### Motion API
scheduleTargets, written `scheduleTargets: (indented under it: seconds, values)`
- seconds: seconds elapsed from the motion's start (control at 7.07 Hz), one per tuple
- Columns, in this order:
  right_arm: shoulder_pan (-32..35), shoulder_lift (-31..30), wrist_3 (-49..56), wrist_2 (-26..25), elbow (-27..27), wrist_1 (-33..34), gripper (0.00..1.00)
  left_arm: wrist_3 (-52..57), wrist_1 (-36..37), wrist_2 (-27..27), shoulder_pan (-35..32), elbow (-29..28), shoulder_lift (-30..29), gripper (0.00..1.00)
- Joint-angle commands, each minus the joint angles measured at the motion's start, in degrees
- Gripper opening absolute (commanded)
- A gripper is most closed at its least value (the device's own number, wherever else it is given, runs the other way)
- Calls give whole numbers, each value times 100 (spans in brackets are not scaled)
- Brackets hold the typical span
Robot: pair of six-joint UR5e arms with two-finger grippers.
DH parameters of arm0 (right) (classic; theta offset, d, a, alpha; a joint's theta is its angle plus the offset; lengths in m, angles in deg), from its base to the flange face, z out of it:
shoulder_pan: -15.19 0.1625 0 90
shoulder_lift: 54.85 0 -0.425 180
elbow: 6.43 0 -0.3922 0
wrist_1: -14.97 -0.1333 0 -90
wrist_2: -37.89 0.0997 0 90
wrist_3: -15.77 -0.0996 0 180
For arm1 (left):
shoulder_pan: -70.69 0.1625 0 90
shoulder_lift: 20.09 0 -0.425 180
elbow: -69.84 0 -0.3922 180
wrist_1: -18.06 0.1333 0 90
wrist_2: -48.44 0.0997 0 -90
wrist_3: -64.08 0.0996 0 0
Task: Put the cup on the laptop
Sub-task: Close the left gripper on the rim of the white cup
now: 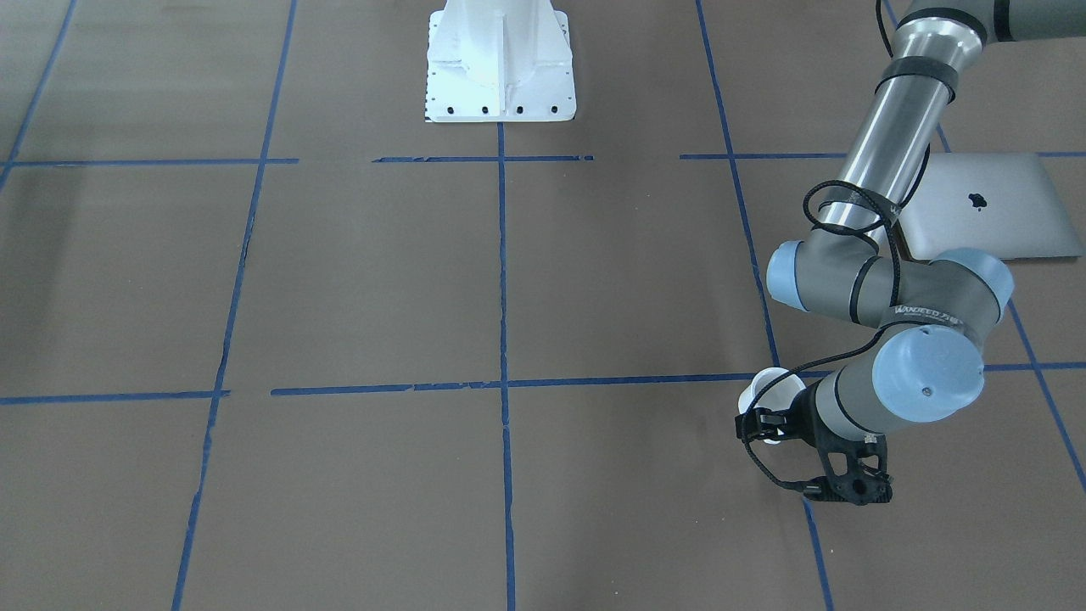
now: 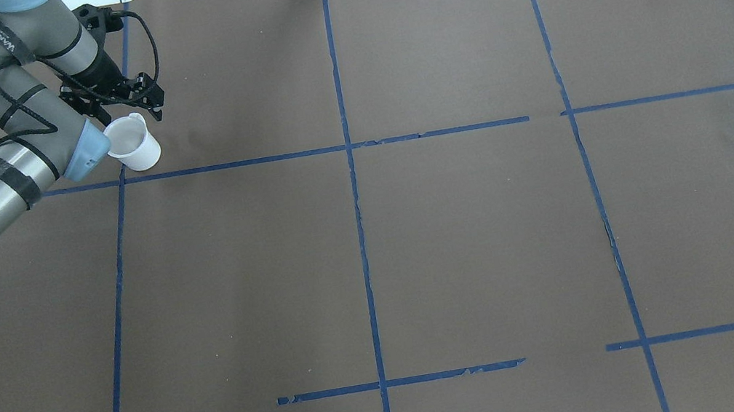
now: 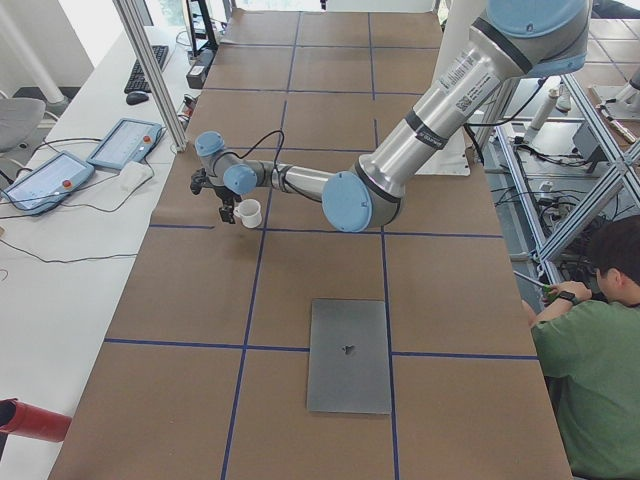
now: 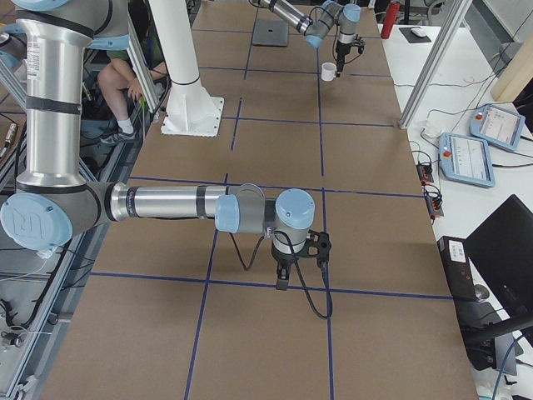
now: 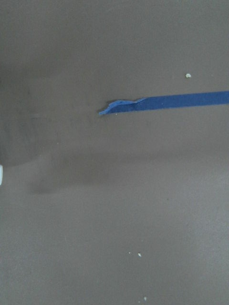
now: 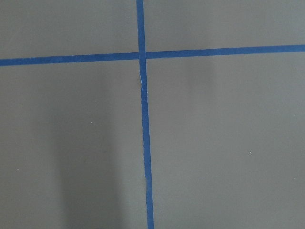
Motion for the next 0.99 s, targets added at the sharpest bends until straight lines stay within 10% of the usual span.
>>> scheduleTargets:
  seconds: [0.0, 0.57, 0.85]
  values:
    - [0, 0, 0, 0, 0, 0, 100, 6, 0, -1, 18, -33, 0, 96]
    - [0, 0, 0, 0, 0, 0, 100, -3, 0, -1, 18, -51, 0, 0]
    - [0, 0, 0, 0, 0, 0, 100, -46, 0, -1, 0, -34, 0, 0]
